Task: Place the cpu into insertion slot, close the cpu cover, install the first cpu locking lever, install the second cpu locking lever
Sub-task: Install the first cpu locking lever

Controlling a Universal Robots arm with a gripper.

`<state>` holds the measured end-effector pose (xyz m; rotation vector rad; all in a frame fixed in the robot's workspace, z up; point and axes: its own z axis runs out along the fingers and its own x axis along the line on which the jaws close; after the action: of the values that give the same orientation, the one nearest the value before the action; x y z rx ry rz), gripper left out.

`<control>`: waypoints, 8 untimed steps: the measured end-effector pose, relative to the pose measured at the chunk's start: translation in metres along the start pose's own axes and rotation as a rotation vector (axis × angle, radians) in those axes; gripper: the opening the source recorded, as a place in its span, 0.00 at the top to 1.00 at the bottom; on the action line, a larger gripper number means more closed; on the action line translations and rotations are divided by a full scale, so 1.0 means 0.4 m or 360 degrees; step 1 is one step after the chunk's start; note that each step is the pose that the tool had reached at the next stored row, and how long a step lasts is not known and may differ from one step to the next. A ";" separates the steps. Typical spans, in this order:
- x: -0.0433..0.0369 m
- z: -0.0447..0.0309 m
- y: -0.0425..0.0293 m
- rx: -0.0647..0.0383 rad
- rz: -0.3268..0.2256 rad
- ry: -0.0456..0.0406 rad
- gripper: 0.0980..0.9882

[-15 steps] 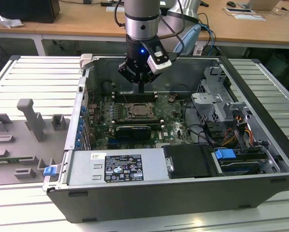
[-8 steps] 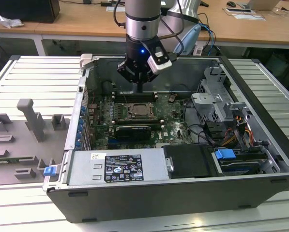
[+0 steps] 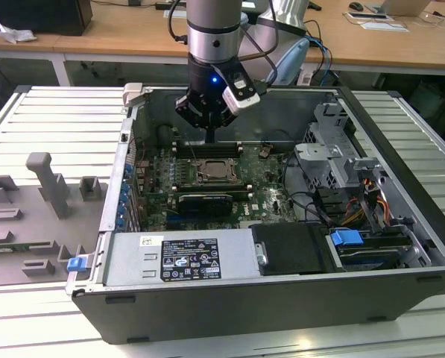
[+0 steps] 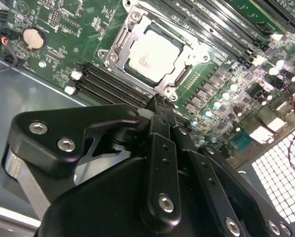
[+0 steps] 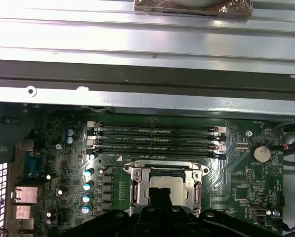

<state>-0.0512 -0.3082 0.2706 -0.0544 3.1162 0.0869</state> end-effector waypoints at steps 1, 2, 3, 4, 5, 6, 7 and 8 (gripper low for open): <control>0.001 0.000 0.000 0.0000 0.0000 0.0000 0.99; 0.002 0.000 0.000 0.0000 -0.0001 0.0000 0.99; 0.003 0.000 0.000 0.0000 -0.0001 0.0001 0.99; 0.004 0.001 0.000 0.0000 -0.0001 0.0001 0.99; 0.004 0.001 0.000 0.0000 -0.0001 0.0002 0.99; 0.005 0.001 0.000 0.0000 -0.0001 0.0002 0.99; 0.006 0.001 0.000 0.0000 -0.0001 0.0002 0.99; 0.007 0.001 0.000 0.0000 -0.0001 0.0002 0.99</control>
<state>-0.0539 -0.3082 0.2700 -0.0552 3.1172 0.0871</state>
